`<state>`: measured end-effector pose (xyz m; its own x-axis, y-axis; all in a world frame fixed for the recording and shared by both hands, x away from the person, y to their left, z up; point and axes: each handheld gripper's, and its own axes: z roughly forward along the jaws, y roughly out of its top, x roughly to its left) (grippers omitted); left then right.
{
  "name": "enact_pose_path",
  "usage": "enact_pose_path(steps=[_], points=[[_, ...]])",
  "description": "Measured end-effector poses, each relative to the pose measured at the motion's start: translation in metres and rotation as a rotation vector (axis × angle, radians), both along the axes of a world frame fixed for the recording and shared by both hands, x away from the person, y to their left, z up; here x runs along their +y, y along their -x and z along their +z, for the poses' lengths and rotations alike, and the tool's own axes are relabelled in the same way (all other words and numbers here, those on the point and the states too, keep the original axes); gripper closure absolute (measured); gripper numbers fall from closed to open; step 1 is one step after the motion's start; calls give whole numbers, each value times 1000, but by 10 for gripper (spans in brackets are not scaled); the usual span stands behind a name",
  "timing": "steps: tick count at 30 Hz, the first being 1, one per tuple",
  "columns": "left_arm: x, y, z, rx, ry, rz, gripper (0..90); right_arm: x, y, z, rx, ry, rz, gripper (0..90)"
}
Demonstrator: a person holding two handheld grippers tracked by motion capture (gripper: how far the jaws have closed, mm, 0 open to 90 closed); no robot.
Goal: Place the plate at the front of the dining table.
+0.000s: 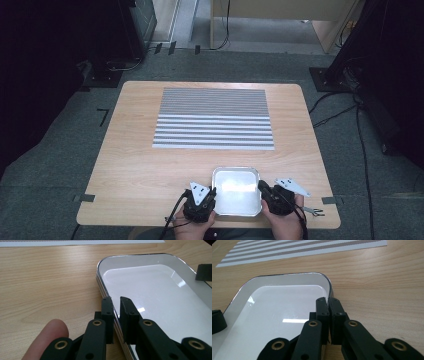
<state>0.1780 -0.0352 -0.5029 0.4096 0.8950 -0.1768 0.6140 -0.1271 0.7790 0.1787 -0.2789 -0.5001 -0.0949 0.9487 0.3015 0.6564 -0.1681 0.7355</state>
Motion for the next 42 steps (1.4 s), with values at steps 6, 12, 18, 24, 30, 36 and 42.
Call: enact_pose_path(steps=[6, 12, 18, 24, 30, 36, 42], points=[[0, 1, 1, -17, 9, 12, 859, -2, 0, -1, 5, -47, -16, 899], [3, 0, 2, -18, 28, 7, 877, -2, 1, 0, -8, -51, -23, 900], [3, -2, -1, 39, 67, 20, 817, -4, 0, -1, -9, -73, -32, 900], [-3, 0, -4, 39, 63, 89, 828, -1, 2, -2, -10, -49, -35, 898], [-8, 4, -5, -2, 40, 126, 855, 2, 5, -2, -22, -37, -43, 899], [-6, 3, -5, 0, 61, 131, 859, 2, 6, 1, -43, -46, -47, 900], [0, 0, -2, 4, 107, 143, 882, 1, 7, 1, -40, -76, -38, 900]])
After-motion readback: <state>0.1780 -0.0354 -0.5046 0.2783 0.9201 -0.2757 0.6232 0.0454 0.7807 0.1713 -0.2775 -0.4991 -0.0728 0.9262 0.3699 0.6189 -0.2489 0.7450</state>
